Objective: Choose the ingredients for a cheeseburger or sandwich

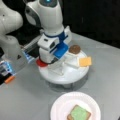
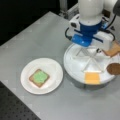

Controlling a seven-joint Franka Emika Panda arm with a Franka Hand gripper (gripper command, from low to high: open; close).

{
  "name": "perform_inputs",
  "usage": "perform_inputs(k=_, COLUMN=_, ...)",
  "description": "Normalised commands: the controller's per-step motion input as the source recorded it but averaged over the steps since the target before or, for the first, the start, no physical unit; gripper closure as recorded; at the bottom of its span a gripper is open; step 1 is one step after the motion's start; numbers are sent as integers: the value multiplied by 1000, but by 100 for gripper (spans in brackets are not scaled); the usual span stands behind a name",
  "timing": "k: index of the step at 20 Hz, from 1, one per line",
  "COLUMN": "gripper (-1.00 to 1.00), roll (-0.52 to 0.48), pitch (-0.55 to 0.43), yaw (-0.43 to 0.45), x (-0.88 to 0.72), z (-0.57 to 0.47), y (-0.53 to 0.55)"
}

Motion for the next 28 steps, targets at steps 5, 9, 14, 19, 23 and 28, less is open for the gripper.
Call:
perform_inputs(k=5, gripper=-100, roll=-25, pitch=-213, yaw=2, x=-201, z=-171, y=184)
perform_inputs(k=9, gripper=-100, roll=-8, pitch=-208, yaw=20, x=-170, z=-246, y=123)
perform_inputs(k=14, gripper=-100, roll=9, pitch=-189, yaw=68, x=-203, z=-195, y=92)
perform_inputs(k=19, gripper=-100, roll=36, pitch=-200, yaw=100, x=-173, z=-176, y=43)
perform_inputs(k=23, gripper=-100, roll=63, pitch=-194, yaw=114, x=-155, z=-180, y=12)
perform_inputs(k=28, gripper=-100, roll=78, pitch=-187, yaw=103, x=-140, z=-187, y=-48)
